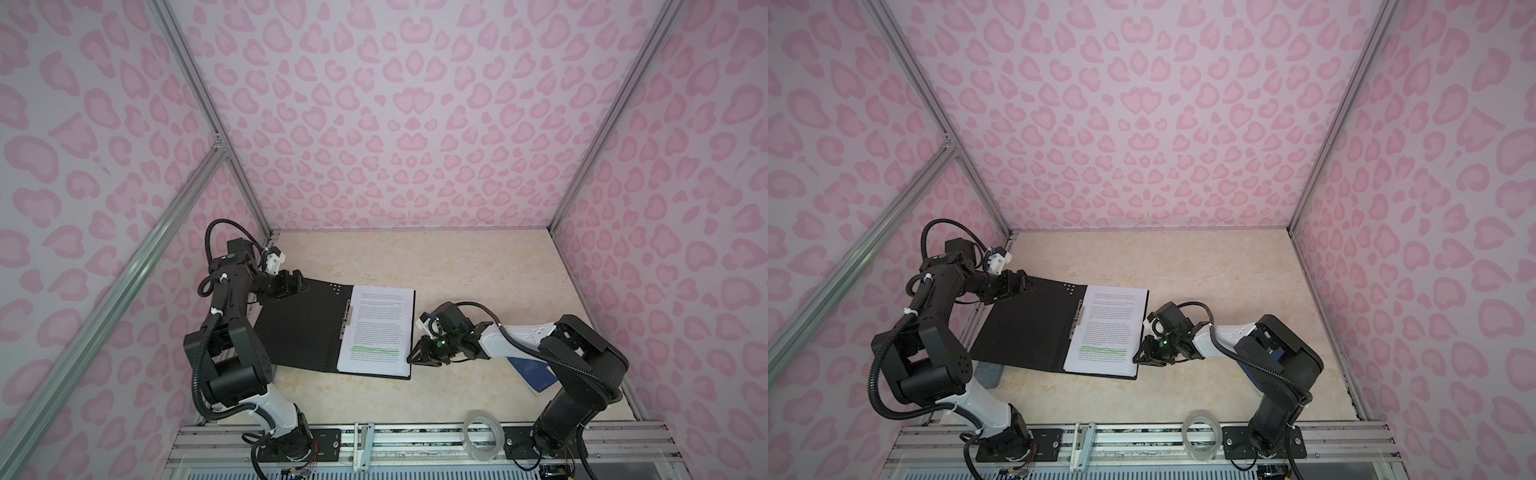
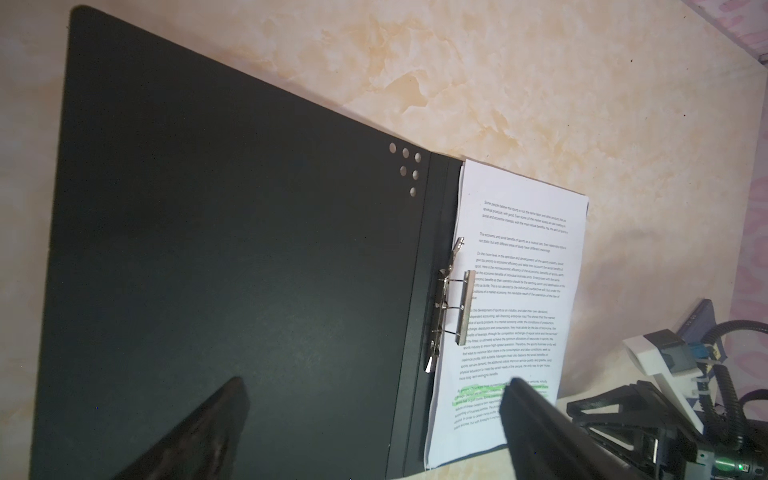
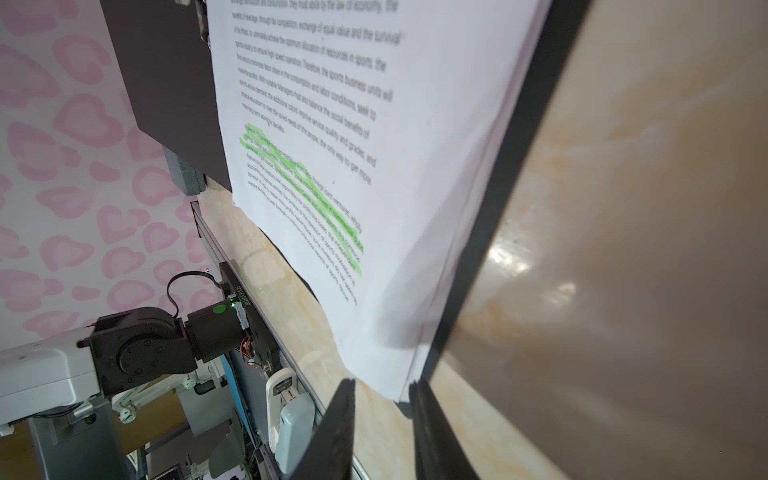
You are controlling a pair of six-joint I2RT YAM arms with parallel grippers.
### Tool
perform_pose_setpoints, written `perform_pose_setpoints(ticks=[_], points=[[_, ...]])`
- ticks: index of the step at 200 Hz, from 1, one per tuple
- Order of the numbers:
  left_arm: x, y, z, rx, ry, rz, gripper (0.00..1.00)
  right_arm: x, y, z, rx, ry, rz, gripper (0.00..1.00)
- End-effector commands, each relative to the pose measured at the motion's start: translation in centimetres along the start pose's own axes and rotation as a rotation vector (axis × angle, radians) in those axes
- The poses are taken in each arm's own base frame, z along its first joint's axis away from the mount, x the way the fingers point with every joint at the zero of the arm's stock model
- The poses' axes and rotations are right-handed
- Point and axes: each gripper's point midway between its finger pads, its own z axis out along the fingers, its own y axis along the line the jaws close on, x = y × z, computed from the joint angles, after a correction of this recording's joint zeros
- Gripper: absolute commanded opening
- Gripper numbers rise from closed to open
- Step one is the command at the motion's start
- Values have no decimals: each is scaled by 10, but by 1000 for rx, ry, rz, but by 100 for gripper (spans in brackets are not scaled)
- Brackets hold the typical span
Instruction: Put the files into the folder
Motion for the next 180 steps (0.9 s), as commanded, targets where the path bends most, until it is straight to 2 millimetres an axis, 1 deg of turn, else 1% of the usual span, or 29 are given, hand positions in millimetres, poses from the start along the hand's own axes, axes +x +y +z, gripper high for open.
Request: perform_pose_setpoints(ticks=[1, 23, 38, 61, 75, 82, 107, 128, 131, 151, 166, 180], points=[[0, -9, -6, 34, -7, 15, 98, 0, -11, -9, 66, -11, -11, 27], [4, -16, -5, 77, 1, 14, 98, -13, -7, -24, 59, -61, -15, 25], [7, -22, -4, 105, 6, 17, 98, -20, 0, -31, 41, -82, -27, 22], [11, -34, -1, 134, 16, 44, 98, -25, 11, -34, 26, -78, -60, 19], [16, -42, 4, 146, 35, 64, 98, -27, 17, -33, 6, -72, -75, 18], [18, -46, 7, 151, 43, 77, 98, -27, 18, -32, 4, -66, -79, 18], [27, -61, 25, 157, 82, 123, 98, -37, 24, -34, -2, -78, -107, 19], [32, -72, 42, 162, 125, 118, 98, -47, 24, -35, 0, -88, -110, 19], [40, -71, 49, 167, 149, 102, 98, -49, 23, -36, -2, -92, -110, 19], [57, -80, 70, 204, 206, 82, 98, -57, 20, -39, -12, -111, -94, 18], [65, -80, 82, 192, 227, 66, 98, -65, 19, -44, -27, -137, -78, 18], [70, -81, 89, 195, 232, 48, 98, -71, 18, -48, -40, -156, -66, 18]])
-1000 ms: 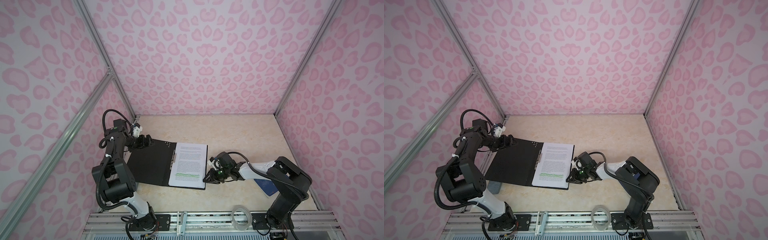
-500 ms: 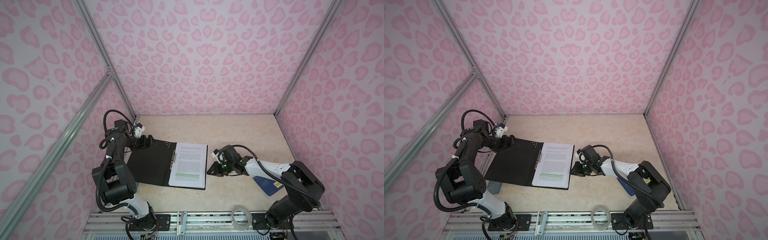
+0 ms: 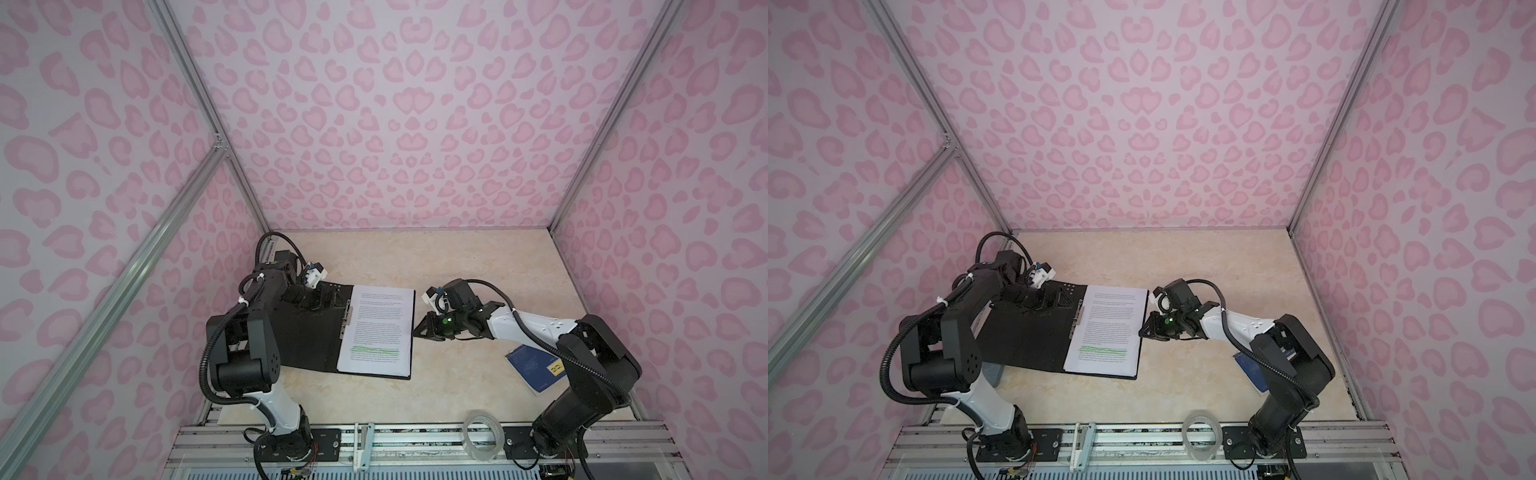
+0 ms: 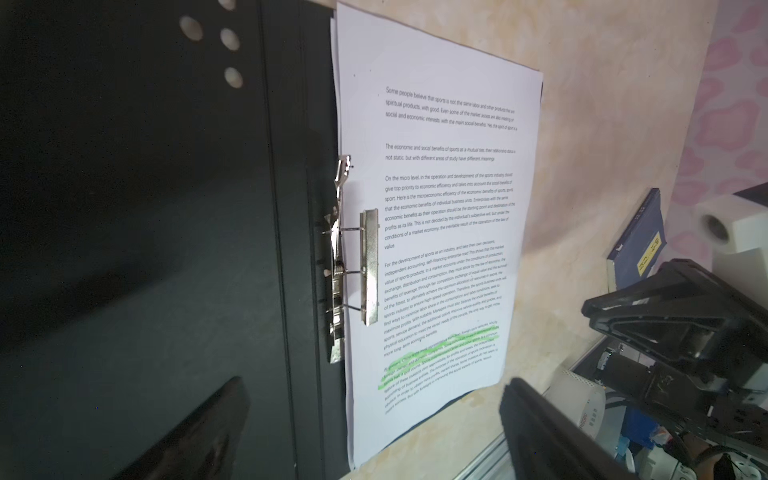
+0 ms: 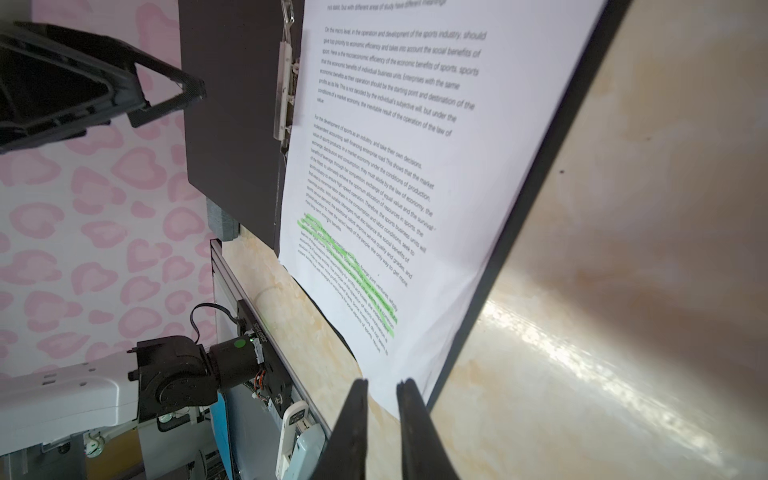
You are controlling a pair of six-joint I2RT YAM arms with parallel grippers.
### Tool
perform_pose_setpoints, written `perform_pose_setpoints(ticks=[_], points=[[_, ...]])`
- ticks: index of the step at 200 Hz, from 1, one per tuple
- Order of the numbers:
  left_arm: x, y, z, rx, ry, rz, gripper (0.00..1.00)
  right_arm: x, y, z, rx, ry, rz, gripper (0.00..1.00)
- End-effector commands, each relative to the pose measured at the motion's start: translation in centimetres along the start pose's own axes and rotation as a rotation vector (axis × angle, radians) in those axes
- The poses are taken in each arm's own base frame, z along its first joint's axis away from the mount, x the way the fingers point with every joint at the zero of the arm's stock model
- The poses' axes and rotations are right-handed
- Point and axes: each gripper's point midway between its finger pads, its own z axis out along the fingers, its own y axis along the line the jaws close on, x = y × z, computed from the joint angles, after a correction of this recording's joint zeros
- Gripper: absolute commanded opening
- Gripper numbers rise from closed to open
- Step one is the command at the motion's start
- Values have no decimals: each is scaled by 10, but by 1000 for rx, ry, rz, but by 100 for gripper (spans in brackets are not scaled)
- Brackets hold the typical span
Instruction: Put the files into the folder
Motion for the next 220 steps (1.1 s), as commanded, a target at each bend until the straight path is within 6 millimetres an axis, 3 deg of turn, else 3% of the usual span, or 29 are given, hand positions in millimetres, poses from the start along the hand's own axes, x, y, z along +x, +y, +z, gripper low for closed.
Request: perform_pose_setpoints(ticks=[1, 49, 128, 220], points=[[-3, 0, 11, 14, -17, -33, 98, -8, 0, -2, -30, -21, 12, 18], [9, -2, 32, 49, 9, -93, 98, -14, -6, -9, -29, -42, 33, 18], [12, -1, 57, 63, 37, -145, 98, -15, -16, -22, -20, -66, 55, 18], [19, -28, 76, 163, 92, -155, 98, -11, -28, -32, -15, -77, 68, 17]])
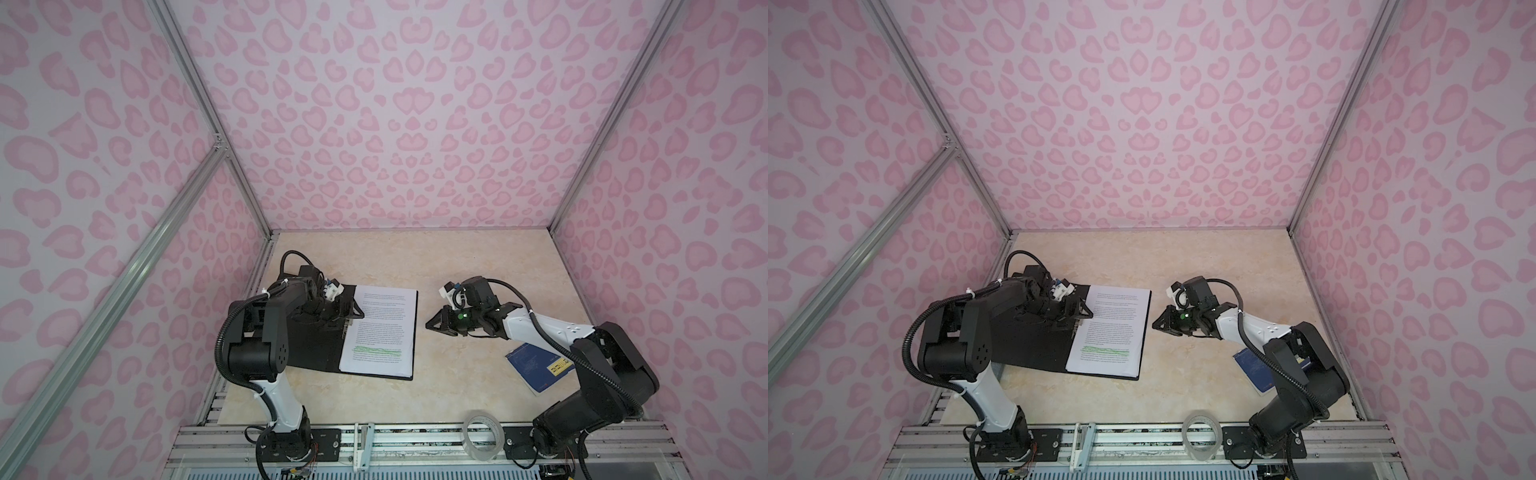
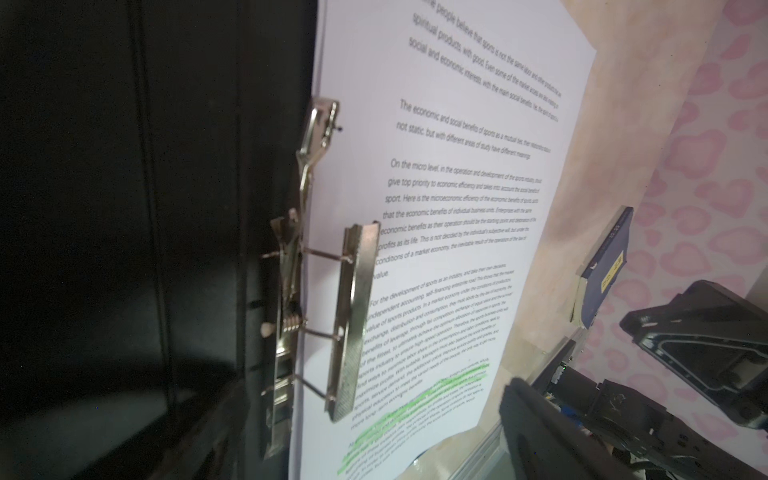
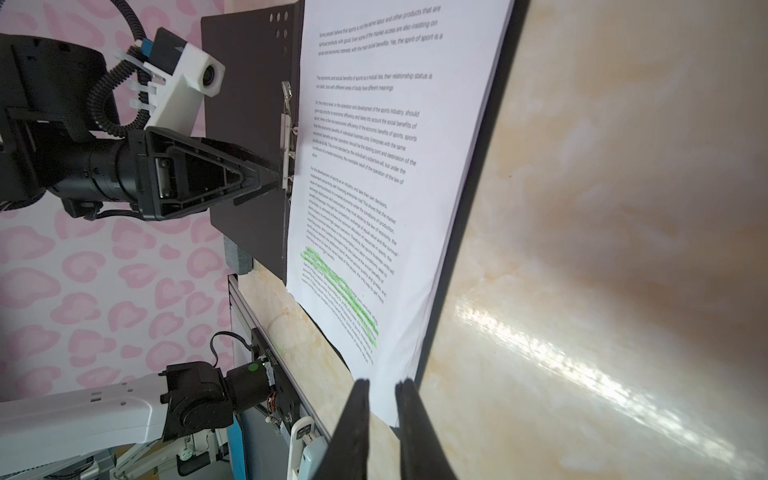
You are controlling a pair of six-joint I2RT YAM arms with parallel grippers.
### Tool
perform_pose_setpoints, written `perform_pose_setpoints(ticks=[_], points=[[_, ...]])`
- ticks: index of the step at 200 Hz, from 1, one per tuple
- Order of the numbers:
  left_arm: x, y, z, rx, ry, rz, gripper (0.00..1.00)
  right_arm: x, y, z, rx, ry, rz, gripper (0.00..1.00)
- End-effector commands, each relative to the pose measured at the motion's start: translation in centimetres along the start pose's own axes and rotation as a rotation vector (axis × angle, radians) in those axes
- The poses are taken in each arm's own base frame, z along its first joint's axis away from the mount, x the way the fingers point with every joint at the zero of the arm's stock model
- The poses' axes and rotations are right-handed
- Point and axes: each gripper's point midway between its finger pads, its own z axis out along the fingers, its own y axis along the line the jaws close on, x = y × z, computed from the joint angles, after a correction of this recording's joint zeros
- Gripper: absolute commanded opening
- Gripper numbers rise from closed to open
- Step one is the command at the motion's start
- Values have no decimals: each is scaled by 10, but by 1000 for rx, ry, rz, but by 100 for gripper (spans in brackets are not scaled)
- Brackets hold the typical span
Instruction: Put the files into the folder
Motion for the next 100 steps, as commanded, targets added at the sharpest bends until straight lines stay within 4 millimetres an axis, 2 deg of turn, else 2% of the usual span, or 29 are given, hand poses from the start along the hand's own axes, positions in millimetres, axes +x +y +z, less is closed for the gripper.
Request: perform_pose_setpoints(ticks=[1, 73, 100], points=[[4, -11, 7, 51, 27, -3, 98, 4, -5, -1, 1, 12, -2, 17], [2, -46, 31, 178, 84, -30, 98, -12, -19, -16, 1, -42, 27, 18], [-2, -55, 38, 190, 88, -31, 98, -20, -36, -24, 42, -63, 71, 18]])
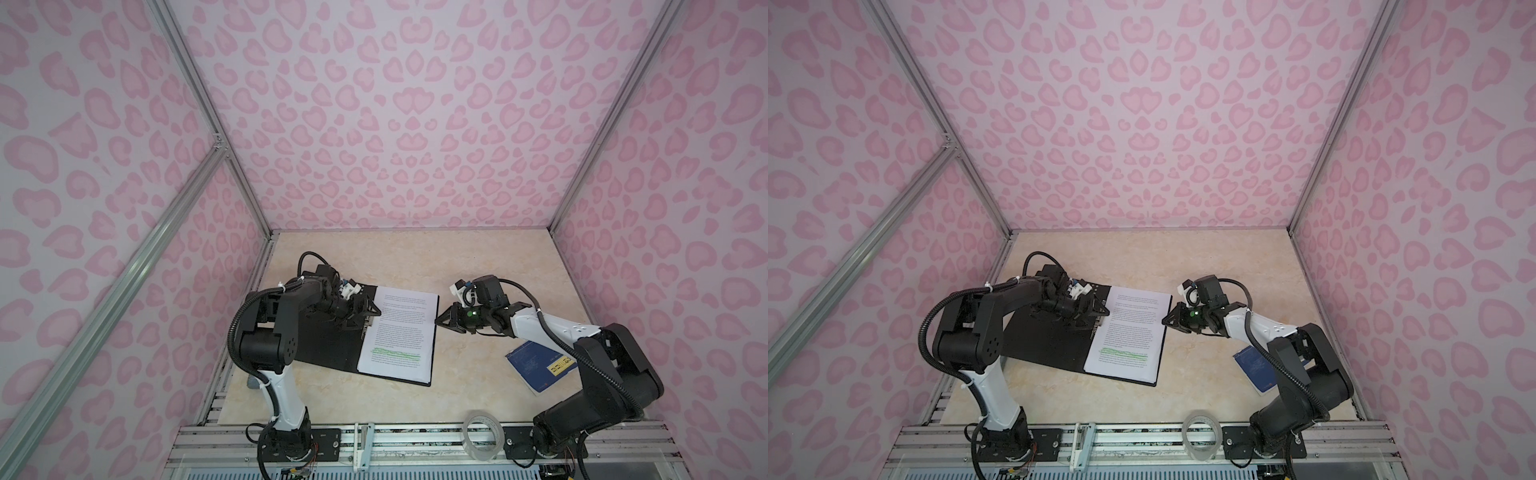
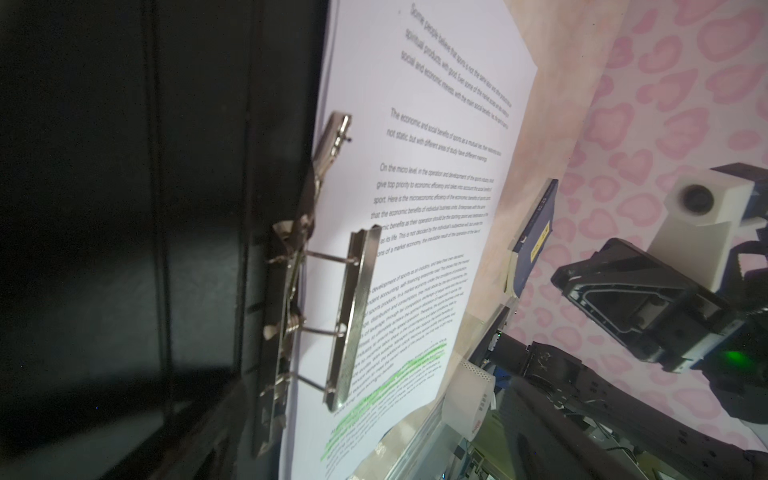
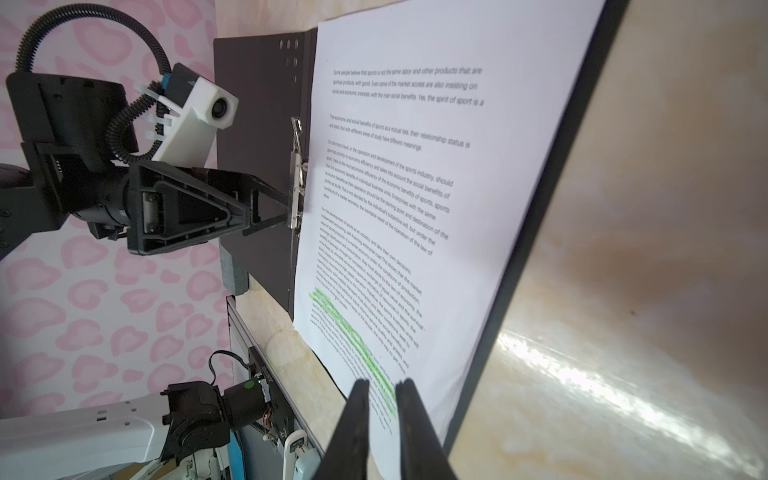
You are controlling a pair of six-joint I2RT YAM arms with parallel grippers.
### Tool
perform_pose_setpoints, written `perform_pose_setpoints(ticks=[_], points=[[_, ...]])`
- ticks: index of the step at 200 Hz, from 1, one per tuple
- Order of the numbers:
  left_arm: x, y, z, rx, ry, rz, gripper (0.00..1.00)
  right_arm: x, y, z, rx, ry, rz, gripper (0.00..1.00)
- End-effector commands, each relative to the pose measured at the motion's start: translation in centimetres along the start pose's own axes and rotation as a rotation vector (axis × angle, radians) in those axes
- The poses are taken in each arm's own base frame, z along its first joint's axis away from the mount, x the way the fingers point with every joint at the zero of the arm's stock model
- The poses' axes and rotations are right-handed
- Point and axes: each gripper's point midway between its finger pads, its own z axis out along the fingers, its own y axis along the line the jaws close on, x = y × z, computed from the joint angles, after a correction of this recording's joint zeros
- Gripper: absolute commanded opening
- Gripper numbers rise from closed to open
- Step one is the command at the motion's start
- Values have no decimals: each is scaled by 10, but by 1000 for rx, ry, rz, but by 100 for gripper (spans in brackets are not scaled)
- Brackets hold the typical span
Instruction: Put the files into the folder
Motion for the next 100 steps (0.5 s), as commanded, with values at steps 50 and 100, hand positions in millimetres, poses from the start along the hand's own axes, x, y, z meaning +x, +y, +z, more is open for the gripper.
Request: perform_pose_setpoints(ticks=[50, 100], points=[[-10, -16, 17, 22, -1, -22, 98, -29, -63, -28, 111, -90, 163, 22], [-6, -16, 22, 20, 21, -30, 98, -51, -75, -19, 96, -70, 202, 28]])
